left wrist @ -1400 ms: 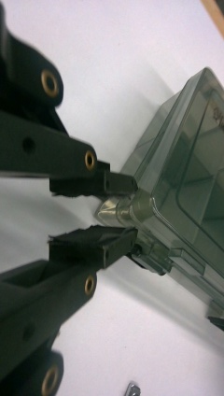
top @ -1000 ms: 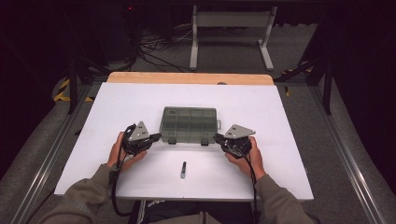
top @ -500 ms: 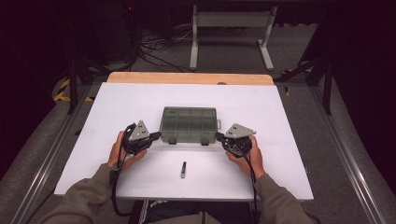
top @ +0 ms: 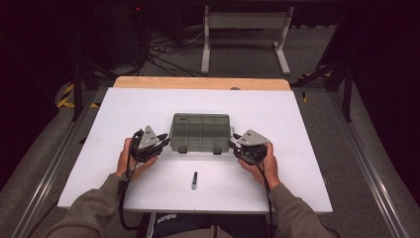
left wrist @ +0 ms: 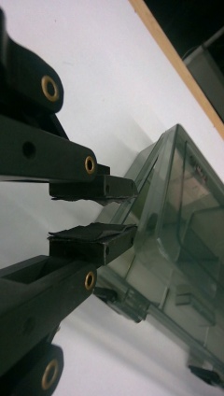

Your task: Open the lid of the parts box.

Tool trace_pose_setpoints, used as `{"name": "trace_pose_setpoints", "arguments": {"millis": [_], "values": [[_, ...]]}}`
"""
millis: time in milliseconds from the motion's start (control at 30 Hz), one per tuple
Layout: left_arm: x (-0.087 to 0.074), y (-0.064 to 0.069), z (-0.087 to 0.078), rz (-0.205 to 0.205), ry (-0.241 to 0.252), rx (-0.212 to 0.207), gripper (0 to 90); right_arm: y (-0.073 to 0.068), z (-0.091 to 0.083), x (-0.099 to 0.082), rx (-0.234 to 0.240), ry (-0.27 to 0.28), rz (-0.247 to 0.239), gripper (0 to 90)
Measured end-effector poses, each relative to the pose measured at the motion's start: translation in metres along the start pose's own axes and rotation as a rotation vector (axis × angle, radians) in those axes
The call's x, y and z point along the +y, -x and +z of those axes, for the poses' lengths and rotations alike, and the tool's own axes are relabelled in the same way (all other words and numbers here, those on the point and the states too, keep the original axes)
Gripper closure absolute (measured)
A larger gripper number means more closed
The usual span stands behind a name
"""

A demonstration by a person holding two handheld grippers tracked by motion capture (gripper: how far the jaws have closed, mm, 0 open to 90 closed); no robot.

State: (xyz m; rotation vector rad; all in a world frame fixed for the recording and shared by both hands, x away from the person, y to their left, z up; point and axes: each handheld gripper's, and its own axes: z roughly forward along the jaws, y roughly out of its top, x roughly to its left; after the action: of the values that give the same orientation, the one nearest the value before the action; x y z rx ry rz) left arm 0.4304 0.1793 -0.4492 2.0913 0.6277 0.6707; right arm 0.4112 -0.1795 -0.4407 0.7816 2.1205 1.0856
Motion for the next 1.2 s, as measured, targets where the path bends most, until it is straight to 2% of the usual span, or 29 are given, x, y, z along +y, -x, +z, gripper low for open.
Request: {"name": "trace_pose_setpoints", "arguments": {"millis": [67, 300, 400, 633, 767, 1033, 1100, 1200], "values": [[0.001, 0.0, 0.0, 0.012, 0.003, 0.031, 69.4, 0.0, 0.0, 0.001, -0.015, 0.004, -0.005, 64.5], [0.006, 0.002, 0.003, 0.028, 0.017, 0.074, 64.0, 0.0, 0.0, 0.006, -0.035, 0.034, -0.022, 65.1], [0.009, 0.002, 0.005, 0.035, 0.026, 0.072, 64.2, 0.0, 0.0, 0.008, -0.04, 0.052, -0.023, 64.7], [0.015, 0.004, 0.009, 0.057, 0.047, 0.097, 66.9, -0.002, -0.001, 0.013, -0.052, 0.06, -0.042, 67.1], [0.017, 0.002, 0.009, 0.04, 0.064, 0.096, 68.6, -0.002, -0.002, 0.015, -0.059, 0.071, -0.05, 67.5], [0.017, 0.001, 0.008, 0.032, 0.067, 0.102, 69.8, -0.003, -0.003, 0.017, -0.073, 0.077, -0.051, 68.7], [0.018, 0.0, 0.007, 0.044, 0.067, 0.102, 70.3, -0.004, -0.003, 0.018, -0.084, 0.075, -0.066, 68.9], [0.019, -0.002, 0.006, 0.041, 0.071, 0.097, 73.8, -0.004, -0.003, 0.019, -0.094, 0.081, -0.06, 70.3]]}}
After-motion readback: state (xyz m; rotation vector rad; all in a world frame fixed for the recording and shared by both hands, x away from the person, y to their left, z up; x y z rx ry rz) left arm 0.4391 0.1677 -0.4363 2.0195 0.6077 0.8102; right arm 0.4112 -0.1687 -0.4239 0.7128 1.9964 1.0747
